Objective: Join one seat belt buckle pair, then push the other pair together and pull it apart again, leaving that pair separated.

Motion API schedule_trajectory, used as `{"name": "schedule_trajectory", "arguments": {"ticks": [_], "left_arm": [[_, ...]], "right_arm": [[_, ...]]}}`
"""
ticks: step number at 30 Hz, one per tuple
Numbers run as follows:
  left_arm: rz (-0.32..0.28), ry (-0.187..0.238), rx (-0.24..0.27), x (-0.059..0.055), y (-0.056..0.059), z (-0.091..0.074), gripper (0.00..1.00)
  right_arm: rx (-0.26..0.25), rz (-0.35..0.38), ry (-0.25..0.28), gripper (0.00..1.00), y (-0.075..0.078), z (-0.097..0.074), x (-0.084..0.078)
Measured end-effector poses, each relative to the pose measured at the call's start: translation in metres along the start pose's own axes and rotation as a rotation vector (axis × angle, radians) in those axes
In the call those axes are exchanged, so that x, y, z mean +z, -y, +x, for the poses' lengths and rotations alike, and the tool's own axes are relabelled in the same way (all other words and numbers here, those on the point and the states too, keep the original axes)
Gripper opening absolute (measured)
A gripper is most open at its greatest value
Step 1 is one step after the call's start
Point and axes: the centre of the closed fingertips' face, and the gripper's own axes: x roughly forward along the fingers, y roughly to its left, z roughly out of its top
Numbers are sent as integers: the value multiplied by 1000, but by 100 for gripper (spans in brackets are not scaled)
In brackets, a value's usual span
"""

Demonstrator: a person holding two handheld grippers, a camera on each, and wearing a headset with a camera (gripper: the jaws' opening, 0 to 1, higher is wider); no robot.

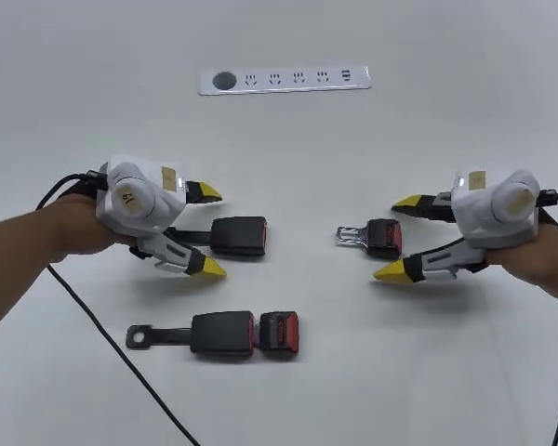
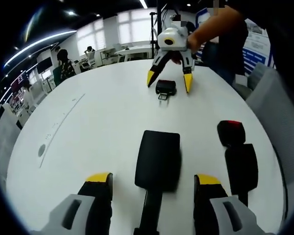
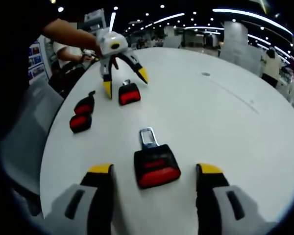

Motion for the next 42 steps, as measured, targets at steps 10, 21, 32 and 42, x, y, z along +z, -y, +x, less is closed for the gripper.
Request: {"name": "schedule_trajectory", "arguments": {"ticks": [10,21,32,42], "left_arm": [[-18,26,-33,4,-1,10,58],[-16,51,-62,7,6,13,36],[-18,68,-61,8,3,8,35],[-31,72,-68,7,2,6,35]], "right_arm": [[20,-40,-6,44,-5,2,6],[35,-85,2,37,-1,1,6],[71,-91,53,36,-1,0,7],[79,-82,97,36,-2,5,14]]}}
